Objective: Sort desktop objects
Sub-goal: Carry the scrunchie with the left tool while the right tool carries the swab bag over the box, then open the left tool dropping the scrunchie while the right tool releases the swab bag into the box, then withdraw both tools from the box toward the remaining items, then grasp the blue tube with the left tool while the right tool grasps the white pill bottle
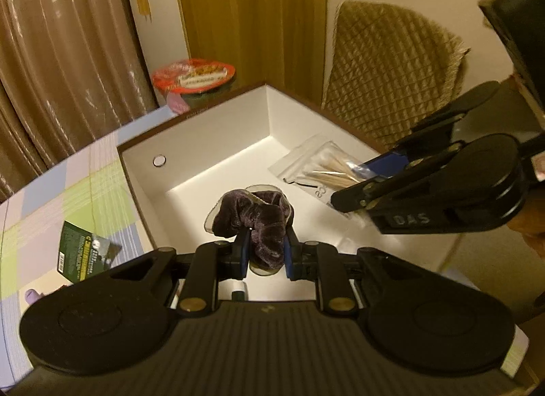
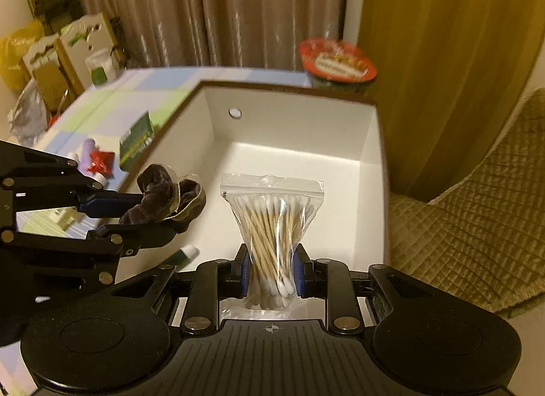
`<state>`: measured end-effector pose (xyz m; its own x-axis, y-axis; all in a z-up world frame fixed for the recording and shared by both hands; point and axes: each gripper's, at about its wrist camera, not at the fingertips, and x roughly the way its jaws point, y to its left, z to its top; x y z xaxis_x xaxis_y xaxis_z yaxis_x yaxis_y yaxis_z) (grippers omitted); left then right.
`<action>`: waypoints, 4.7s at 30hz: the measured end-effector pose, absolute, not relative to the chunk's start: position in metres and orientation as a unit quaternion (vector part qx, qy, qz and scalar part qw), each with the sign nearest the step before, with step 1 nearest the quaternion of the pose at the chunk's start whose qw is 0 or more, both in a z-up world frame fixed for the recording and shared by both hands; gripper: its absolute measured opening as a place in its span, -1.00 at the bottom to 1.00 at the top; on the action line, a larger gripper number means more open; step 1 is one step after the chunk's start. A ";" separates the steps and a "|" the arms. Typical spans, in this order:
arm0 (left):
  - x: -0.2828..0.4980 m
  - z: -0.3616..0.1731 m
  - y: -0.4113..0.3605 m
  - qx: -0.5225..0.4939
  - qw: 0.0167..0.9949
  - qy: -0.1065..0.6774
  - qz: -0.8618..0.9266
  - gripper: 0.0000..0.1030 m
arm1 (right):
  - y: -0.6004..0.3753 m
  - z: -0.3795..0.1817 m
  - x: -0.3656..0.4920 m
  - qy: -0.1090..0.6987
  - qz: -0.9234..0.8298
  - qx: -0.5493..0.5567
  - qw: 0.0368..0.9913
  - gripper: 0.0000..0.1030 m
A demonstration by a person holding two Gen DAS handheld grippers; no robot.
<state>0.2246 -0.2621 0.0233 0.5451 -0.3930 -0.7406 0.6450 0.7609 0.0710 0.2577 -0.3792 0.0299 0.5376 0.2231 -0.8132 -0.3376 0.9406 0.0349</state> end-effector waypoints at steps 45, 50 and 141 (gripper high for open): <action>0.218 0.031 -0.244 0.163 0.880 0.353 -0.273 -0.20 | -0.367 0.016 0.277 0.462 0.178 -0.122 0.861 0.68; 0.205 0.046 -0.225 0.150 0.895 0.335 -0.255 0.18 | -0.364 0.040 0.264 0.437 0.183 -0.113 0.874 0.68; 0.322 -0.093 0.119 0.009 0.871 0.465 -0.156 -0.37 | -0.077 -0.083 0.325 0.513 0.124 0.033 0.849 0.13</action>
